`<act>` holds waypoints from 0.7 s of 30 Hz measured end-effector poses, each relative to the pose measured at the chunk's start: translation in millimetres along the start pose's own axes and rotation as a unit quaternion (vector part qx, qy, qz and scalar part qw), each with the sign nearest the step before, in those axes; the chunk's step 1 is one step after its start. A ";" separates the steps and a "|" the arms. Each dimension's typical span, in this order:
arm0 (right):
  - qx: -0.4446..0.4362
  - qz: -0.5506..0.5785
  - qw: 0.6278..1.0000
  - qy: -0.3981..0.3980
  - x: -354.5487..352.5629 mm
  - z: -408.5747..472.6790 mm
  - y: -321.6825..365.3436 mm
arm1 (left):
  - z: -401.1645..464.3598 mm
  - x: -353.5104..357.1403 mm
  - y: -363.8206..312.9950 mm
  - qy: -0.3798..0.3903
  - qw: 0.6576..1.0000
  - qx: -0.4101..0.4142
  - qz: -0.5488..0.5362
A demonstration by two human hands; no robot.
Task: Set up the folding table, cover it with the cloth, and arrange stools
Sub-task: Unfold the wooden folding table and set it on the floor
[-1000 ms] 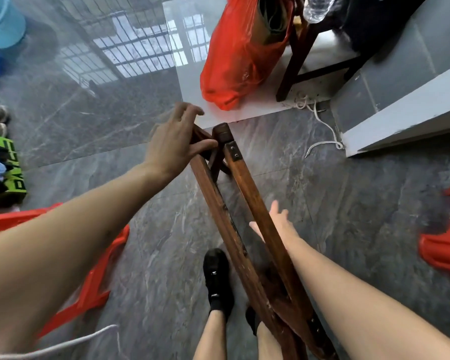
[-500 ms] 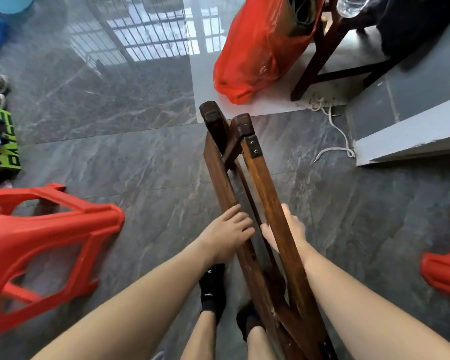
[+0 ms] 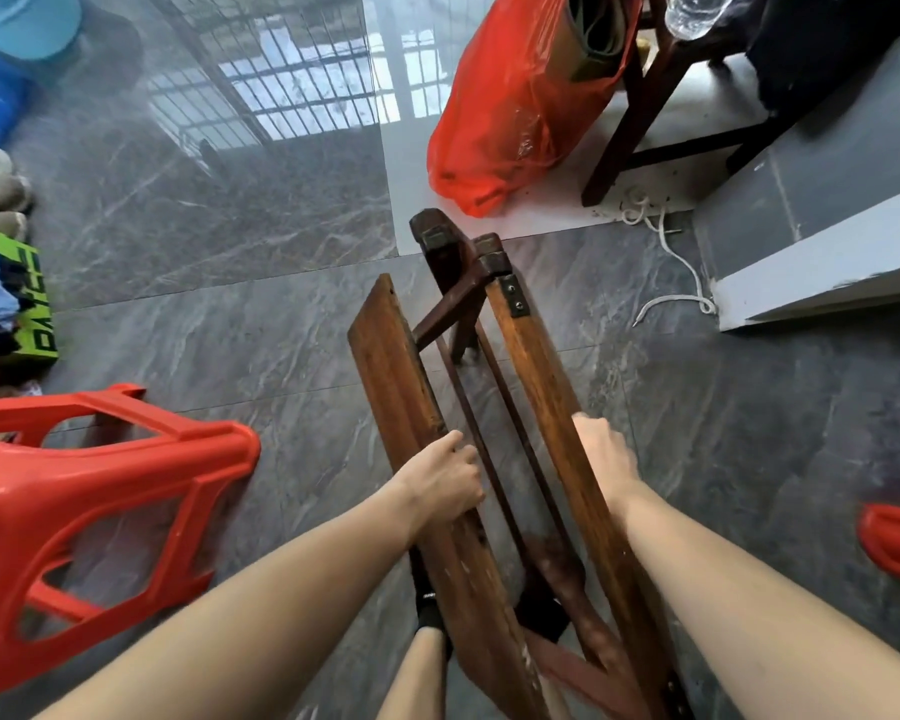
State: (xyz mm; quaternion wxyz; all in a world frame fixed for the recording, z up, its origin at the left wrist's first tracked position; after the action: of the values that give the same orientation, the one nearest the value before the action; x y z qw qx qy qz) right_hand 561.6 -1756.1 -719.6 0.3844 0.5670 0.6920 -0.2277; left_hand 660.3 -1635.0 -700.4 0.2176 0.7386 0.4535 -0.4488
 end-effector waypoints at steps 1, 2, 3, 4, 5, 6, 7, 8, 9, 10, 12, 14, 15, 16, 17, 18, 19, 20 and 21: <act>0.000 -0.019 1.000 -0.014 -6.7 -0.1 -2.9 | -7.6 1.9 1.7 0.018 1.000 0.000 0.001; 0.004 -0.034 0.999 -0.029 -13.9 -0.6 -6.5 | -14.5 4.2 3.6 0.036 0.999 -0.004 0.003; 0.012 -0.047 0.998 -0.041 -21.6 -1.1 -10.2 | -20.6 5.7 5.9 0.053 0.999 -0.010 0.003; 0.022 -0.064 0.997 -0.048 -28.9 -1.1 -14.1 | -25.8 6.1 8.0 0.068 0.998 -0.017 0.001; 0.033 -0.086 0.995 -0.050 -36.3 -1.1 -18.6 | -29.8 5.8 9.7 0.083 0.996 -0.024 -0.003; 0.046 -0.110 0.992 -0.049 -44.5 -0.2 -24.2 | -32.8 4.9 11.2 0.096 0.995 -0.030 -0.008; 0.061 -0.131 0.988 -0.053 -53.6 0.6 -30.6 | -35.5 3.1 12.8 0.106 0.994 -0.035 -0.012; 0.075 -0.148 0.984 -0.060 -63.5 0.8 -37.3 | -37.6 -0.3 14.5 0.114 0.993 -0.039 -0.016; 0.086 -0.159 0.981 -0.069 -72.9 0.3 -43.3 | -40.2 -4.3 15.9 0.121 0.992 -0.041 -0.020; 0.091 -0.165 0.979 -0.080 -81.7 -1.1 -48.6 | -43.0 -8.6 17.2 0.126 0.991 -0.042 -0.022; 0.088 -0.174 0.975 -0.109 -98.3 -5.8 -57.3 | -47.5 -16.6 17.9 0.133 0.990 -0.044 -0.015; 0.061 -0.183 0.972 -0.133 -112.2 -10.7 -61.7 | -52.6 -22.9 18.0 0.143 0.989 -0.047 -0.005; 0.039 -0.183 0.974 -0.131 -116.6 -12.8 -62.0 | -56.0 -24.5 18.3 0.150 0.987 -0.050 -0.004; 0.015 -0.180 0.976 -0.125 -119.6 -15.0 -61.7 | -59.5 -25.9 18.7 0.155 0.987 -0.052 -0.004; -0.005 -0.172 0.977 -0.124 -123.0 -17.5 -61.0 | -63.1 -27.6 19.1 0.157 0.986 -0.053 -0.003; -0.017 -0.159 0.979 -0.129 -127.6 -20.7 -60.2 | -66.7 -29.5 19.4 0.159 0.986 -0.054 -0.002; -0.025 -0.150 0.979 -0.138 -132.3 -24.5 -58.8 | -70.8 -30.9 19.3 0.163 0.985 -0.053 -0.001; -0.035 -0.147 0.977 -0.148 -136.7 -28.6 -56.5 | -75.6 -31.9 18.5 0.172 0.984 -0.052 0.001; -0.046 -0.147 0.975 -0.157 -140.2 -33.5 -53.3 | -80.7 -32.3 17.7 0.184 0.982 -0.048 0.004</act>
State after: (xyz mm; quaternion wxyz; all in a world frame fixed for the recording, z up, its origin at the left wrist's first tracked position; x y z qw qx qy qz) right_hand 509.9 -1829.9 -595.1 0.4766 0.3975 0.7086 -0.3359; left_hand 707.2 -1600.2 -633.6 0.1676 0.7987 0.5044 -0.2823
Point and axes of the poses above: each hand's wrist, its own z-axis towards the middle knuckle, its own x-axis out of the palm, y = z × x, the point moved 8 cm from there along z, towards the middle knuckle, and after that the axes turned 8 degrees about -y, right-handed, at the moved point
